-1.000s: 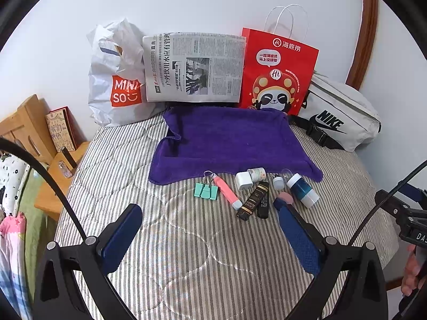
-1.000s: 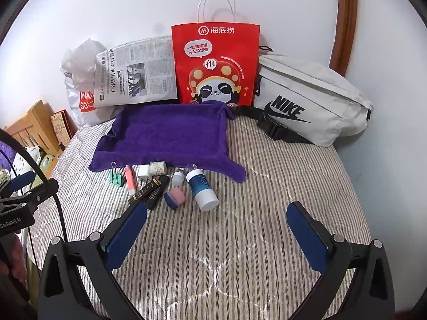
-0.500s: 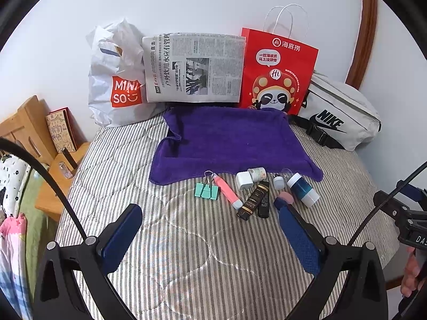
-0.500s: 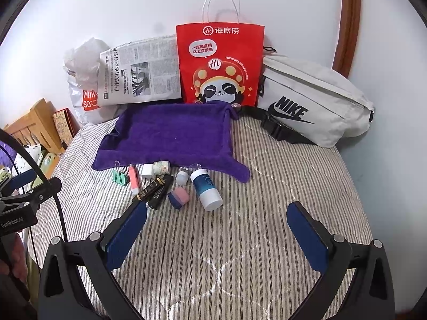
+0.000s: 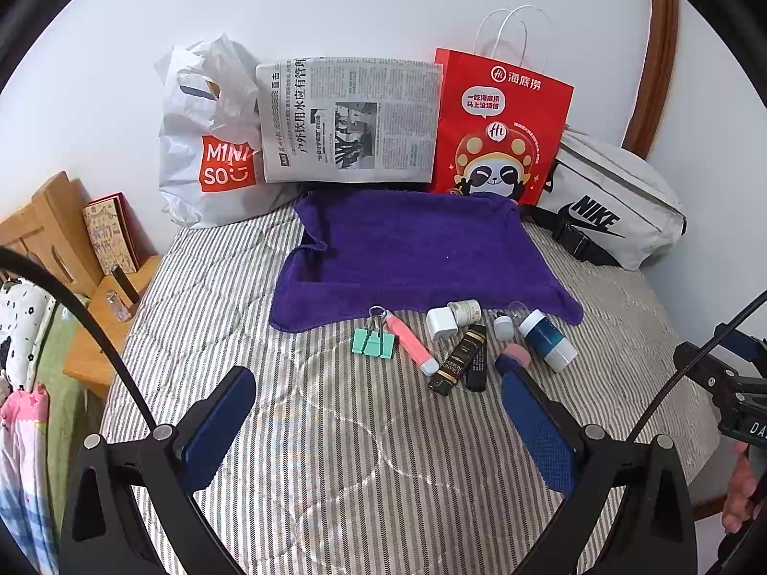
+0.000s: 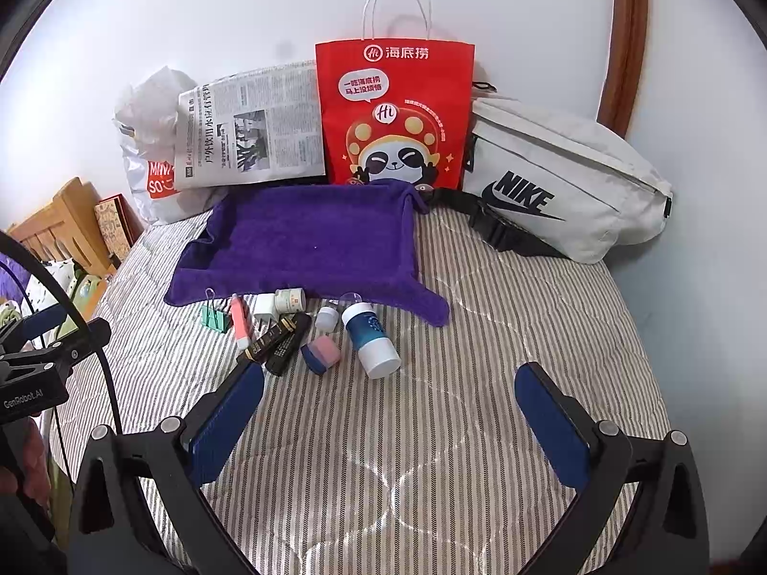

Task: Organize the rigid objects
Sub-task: 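Grasp the green binder clip with the left gripper while the right grasps the blue-and-white bottle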

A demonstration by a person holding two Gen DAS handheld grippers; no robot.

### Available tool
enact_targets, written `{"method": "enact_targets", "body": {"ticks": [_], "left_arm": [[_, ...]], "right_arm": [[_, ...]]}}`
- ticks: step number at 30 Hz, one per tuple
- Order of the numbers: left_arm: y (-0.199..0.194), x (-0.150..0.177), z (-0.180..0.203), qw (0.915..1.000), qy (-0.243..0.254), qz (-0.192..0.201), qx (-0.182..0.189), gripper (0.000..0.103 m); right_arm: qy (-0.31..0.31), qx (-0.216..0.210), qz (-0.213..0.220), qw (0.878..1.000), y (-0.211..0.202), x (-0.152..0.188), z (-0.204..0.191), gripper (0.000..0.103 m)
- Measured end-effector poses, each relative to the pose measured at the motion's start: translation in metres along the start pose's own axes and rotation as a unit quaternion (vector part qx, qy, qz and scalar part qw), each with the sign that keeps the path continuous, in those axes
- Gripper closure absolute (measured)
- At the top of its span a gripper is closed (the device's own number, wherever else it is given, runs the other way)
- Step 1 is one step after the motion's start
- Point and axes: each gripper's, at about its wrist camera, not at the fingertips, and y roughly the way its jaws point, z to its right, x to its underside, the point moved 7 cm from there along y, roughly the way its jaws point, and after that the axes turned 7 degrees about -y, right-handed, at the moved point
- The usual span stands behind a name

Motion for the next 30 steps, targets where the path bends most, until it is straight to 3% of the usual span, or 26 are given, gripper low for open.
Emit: {"method": "enact_targets", "body": {"ticks": [13,19,23,30], "left_arm": [[0.022,0.0,-0.006,1.0,0.006,-0.006,-0.004,0.0],[0.06,0.008,-0.013,0.9989,0.036,-0.014,-0.025,0.0],[0.102,0.02,-0.016,0.9974,0.059,-0.034,-0.023,0.0],[0.16,0.02,-0.022,0.9974,0.049,-0.054,0.002,0.003]], "right_arm": [[-0.002,-0.008,-0.001,1.0,0.009,-0.001,0.002,0.0],[0.013,-0.017,-0.007,1.0,0.021,0.008,0.011,0.0],[0.015,-0.019,-0.03,0.999,0.04,0.019,0.016,0.0],[0.016,-0.001,-0.064,0.998,0.069,0.033,0.026,0.0]]}}
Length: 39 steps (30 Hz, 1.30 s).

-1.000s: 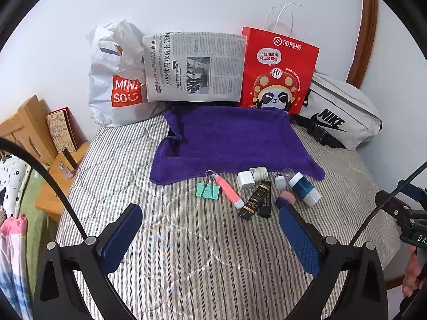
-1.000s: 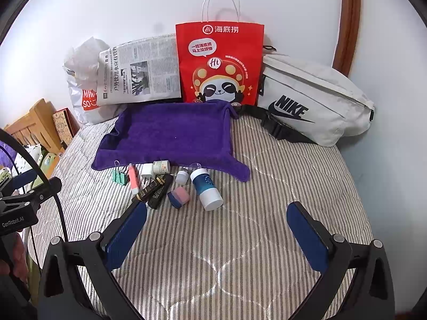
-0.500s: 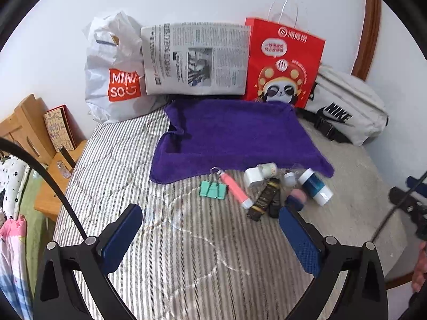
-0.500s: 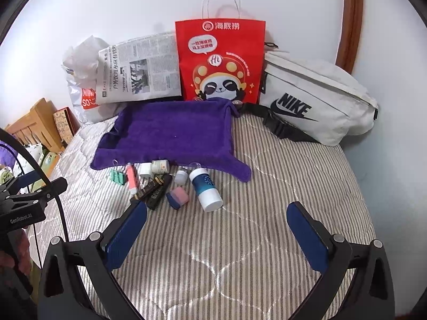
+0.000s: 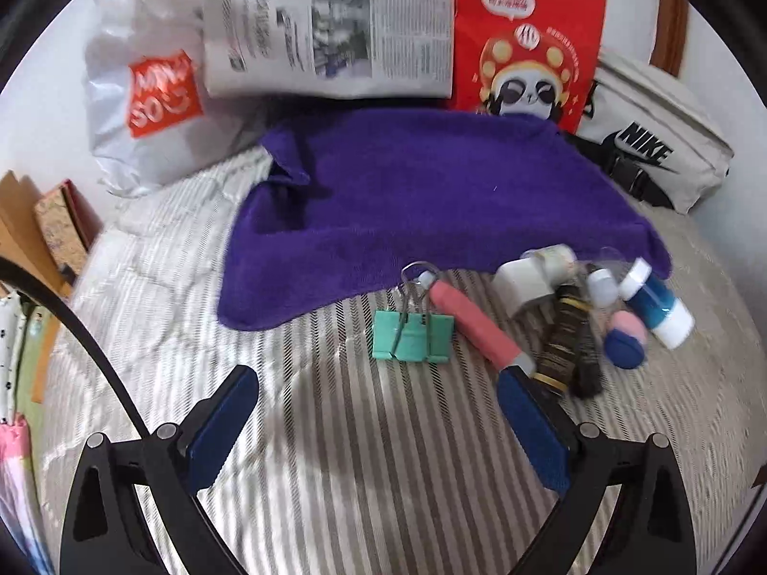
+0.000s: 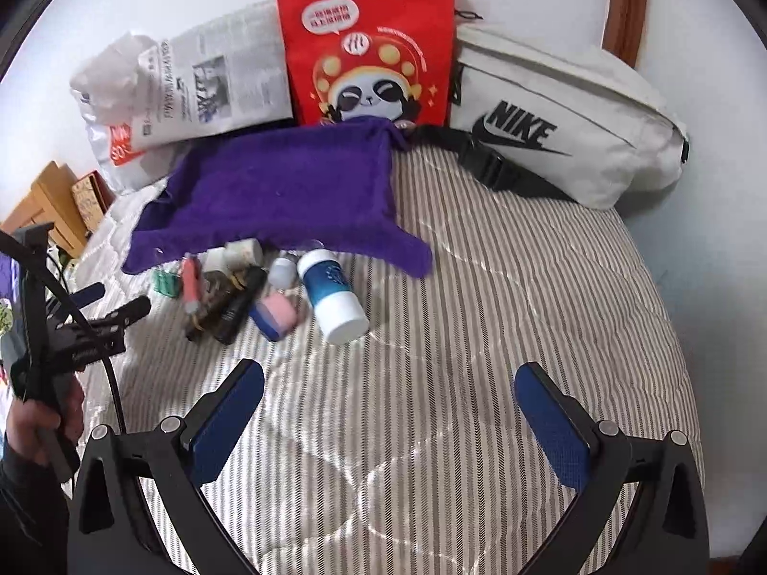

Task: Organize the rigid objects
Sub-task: 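Grasp the green binder clip with the left gripper while the right grasps the blue-and-white bottle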

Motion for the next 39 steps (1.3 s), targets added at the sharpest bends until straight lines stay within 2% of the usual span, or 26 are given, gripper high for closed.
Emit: {"method": "enact_targets", "body": {"ticks": [4,11,14,19,21,26,29,36,39], "left_arm": [[0.022,-0.003,-0.001,0.9998,0.013,-0.01,0.006,0.014],[0.035,-0.008,0.007,0.9989,0.025,-0.008,0.039,0.021],[0.037,-0.008,0.01,0.9986,0.045,0.002,0.028,0.028],[0.035,-0.012,0.01,0.9982,0.048,0.006,0.034,0.056],[0.034,-0.012,0.012,0.9979,0.053,0.01,0.034,0.064],[0.034,-0.011,0.013,0.9979,0.055,0.01,0.032,0.064],[0.034,-0.011,0.012,0.9979,0.054,0.01,0.034,0.064],[0.034,-0.011,0.013,0.9979,0.053,0.01,0.035,0.063],[0.034,-0.011,0.012,0.9979,0.053,0.01,0.036,0.063]], "right_arm": [[0.007,0.006,-0.01,1.0,0.011,0.002,0.005,0.0],[0.012,0.02,-0.028,0.999,0.028,0.005,0.011,0.0],[0.006,0.021,-0.034,0.999,0.035,0.005,0.009,0.0],[-0.011,0.016,-0.033,0.999,0.042,0.001,0.001,0.0],[-0.019,0.014,-0.027,0.999,0.045,-0.003,-0.004,0.0],[-0.047,0.002,-0.004,0.999,0.059,-0.02,-0.016,0.005],[-0.057,-0.023,0.003,0.998,0.07,-0.03,-0.024,0.009],[-0.084,-0.061,-0.016,0.994,0.108,-0.033,-0.04,0.039],[-0.091,-0.076,-0.03,0.992,0.122,-0.031,-0.047,0.043]]}}
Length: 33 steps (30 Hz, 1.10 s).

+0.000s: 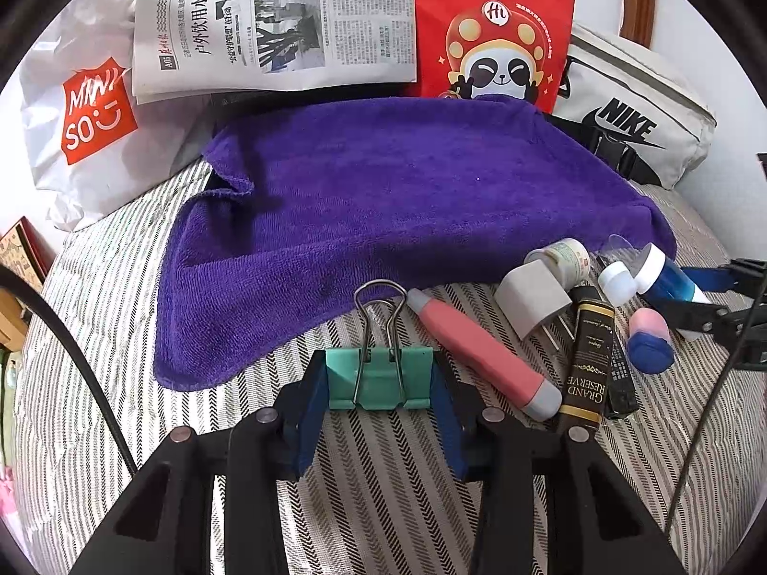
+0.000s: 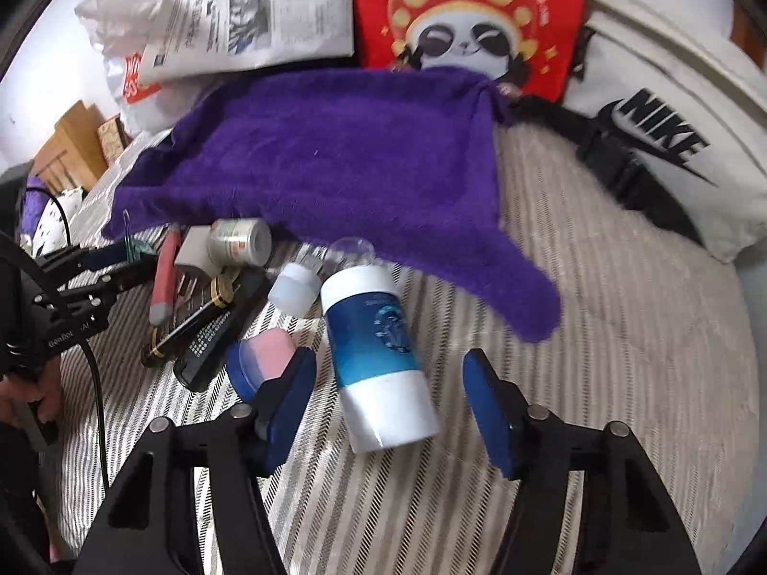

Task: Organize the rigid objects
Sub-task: 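Grasp the green binder clip with the left gripper while the right grasps the blue-and-white bottle, then carry the clip with the left gripper while the right carries the bottle onto the purple towel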

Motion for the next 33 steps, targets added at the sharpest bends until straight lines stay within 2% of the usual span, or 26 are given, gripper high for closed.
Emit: {"method": "enact_targets", "body": {"ticks": [1,2,5,9,16,19,24,27,33], "left_arm": [[0.0,0.0,0.0,1.0,0.0,0.0,0.001,0.063],[0.0,0.0,0.0,1.0,-0.001,0.0,0.001,0.064],[0.0,0.0,-0.001,1.0,-0.002,0.0,0.002,0.064],[0.0,0.0,0.0,1.0,-0.002,0.0,0.002,0.064],[0.0,0.0,0.0,1.0,-0.002,0.0,0.002,0.064],[0.0,0.0,0.0,1.0,-0.002,0.0,0.002,0.064],[-0.003,0.002,0.0,1.0,0.0,-0.002,-0.007,0.064],[-0.012,0.007,-0.004,0.9997,-0.017,0.001,-0.02,0.064],[-0.038,0.015,-0.006,0.9989,-0.045,0.008,-0.008,0.064]], "right_arm": [[-0.005,0.001,-0.002,1.0,0.003,-0.001,-0.001,0.046],[-0.011,0.003,-0.005,1.0,0.007,-0.001,-0.002,0.055],[-0.027,0.01,-0.009,1.0,0.008,-0.004,-0.004,0.063],[-0.016,-0.015,-0.018,1.0,0.002,0.0,-0.004,0.063],[-0.024,0.006,0.005,1.0,0.004,-0.004,-0.008,0.062],[-0.004,-0.002,0.014,1.0,0.003,-0.004,-0.004,0.063],[0.024,-0.029,0.004,0.999,-0.004,-0.005,0.0,0.064],[0.026,-0.037,0.015,0.999,-0.019,-0.005,0.0,0.066],[0.031,-0.04,0.026,0.998,-0.037,-0.001,0.007,0.066]]}}
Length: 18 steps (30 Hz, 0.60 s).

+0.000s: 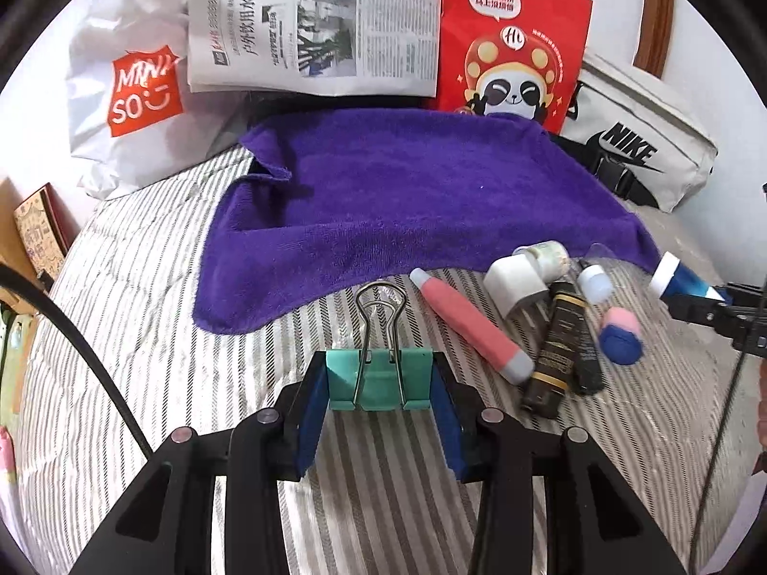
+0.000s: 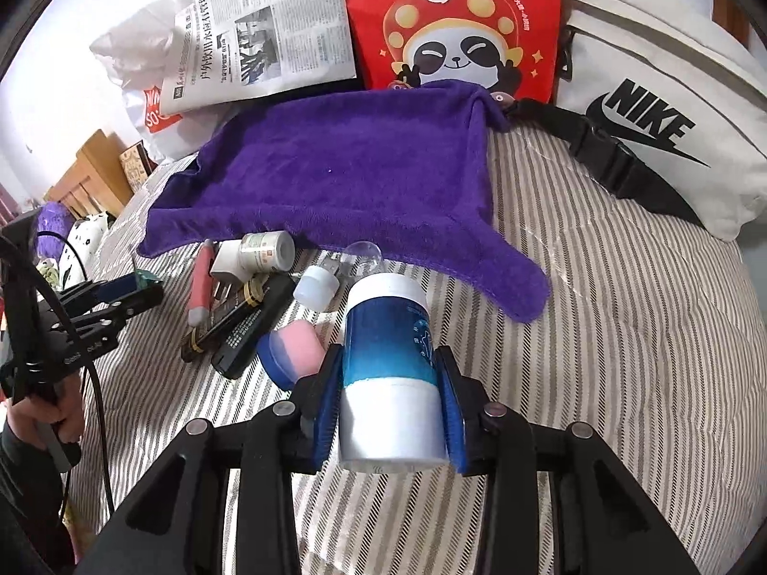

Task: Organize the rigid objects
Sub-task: 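Carry the clip with the left gripper while the right carries the bottle onto the purple towel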

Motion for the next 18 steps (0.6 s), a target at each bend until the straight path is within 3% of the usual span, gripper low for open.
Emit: {"method": "enact_targets", "body": {"ticks": [5,9,18], "left_arm": [[-0.011,-0.002,0.001,1.0,-0.001,0.003,-0.002,0.064],[-0.016,-0.007,0.004,0.9998,-0.005,0.001,0.021,0.064],[-0.029,-0.041,0.004,0.9983,-0.02,0.025,0.049,0.064]], "right_arm": [[0.002,-0.002,0.003,1.0,-0.003,0.003,0.004,0.066],[-0.004,-0.007,0.013,1.0,-0.01,-0.002,0.001,0.066],[-0.018,0.002,0.037,0.999,-0.023,-0.039,0.004,0.066]]}}
